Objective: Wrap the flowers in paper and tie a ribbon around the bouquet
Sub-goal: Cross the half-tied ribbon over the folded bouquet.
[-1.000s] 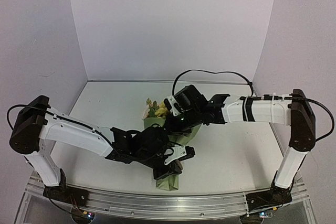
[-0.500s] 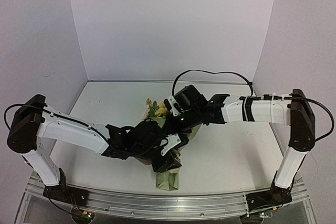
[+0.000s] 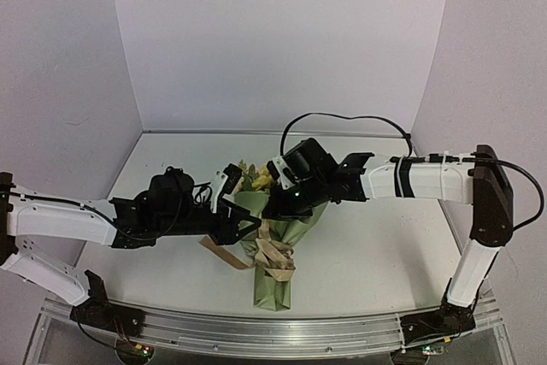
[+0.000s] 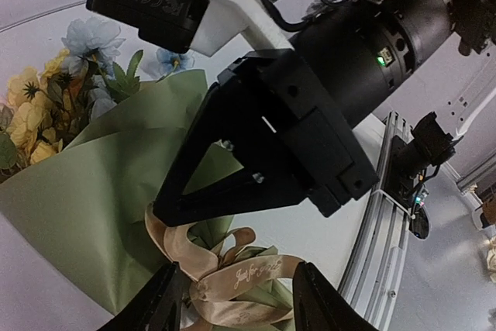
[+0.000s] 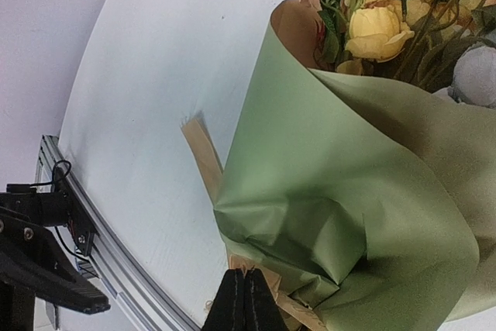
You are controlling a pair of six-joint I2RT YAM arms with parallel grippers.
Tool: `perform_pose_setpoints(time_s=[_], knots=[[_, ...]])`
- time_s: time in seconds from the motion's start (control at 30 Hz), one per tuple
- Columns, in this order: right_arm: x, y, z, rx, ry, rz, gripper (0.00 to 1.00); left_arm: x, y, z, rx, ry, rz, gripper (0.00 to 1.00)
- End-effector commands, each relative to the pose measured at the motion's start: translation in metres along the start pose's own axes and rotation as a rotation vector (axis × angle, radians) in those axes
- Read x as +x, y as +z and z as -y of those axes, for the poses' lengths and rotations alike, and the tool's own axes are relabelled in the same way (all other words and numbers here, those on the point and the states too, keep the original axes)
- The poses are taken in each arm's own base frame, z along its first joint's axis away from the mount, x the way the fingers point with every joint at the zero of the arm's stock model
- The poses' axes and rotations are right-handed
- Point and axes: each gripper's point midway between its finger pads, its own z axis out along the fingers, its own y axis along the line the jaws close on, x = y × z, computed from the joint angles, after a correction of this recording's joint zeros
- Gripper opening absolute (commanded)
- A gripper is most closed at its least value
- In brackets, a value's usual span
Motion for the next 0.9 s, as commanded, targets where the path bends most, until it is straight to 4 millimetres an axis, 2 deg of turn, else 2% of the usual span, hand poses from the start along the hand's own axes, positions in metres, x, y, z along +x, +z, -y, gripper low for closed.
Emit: perform_pose_setpoints(time_s=[0.0,0.2,0.47,0.73,0.87], knots=[[-0.011,-0.005,-0.013,-0.022,-0.031,0.031,0.0,-0.002,0.009,-0.011,-0.039,-0.067,-0.007,0.52],[-0.011,-0.01,-0.016,-0.022,-0.034,0.042,0.0,0.002,0.02,-0.026,-0.045,-0.116,-0.022,0.54],[-0.007,-0.014,-0.028,-0.042,-0.063,0.042,0.0,0.002,0.043,-0.027,-0.009,-0.131,-0.037,0.52],[-0.003,-0.016,-0.032,-0.041,-0.076,0.045,0.0,0.004,0.052,-0.027,0.019,-0.146,-0.051,0.36],[-0.003,-0.017,-0.032,-0.039,-0.08,0.05,0.0,0.005,0.055,-0.027,0.024,-0.154,-0.051,0.18]])
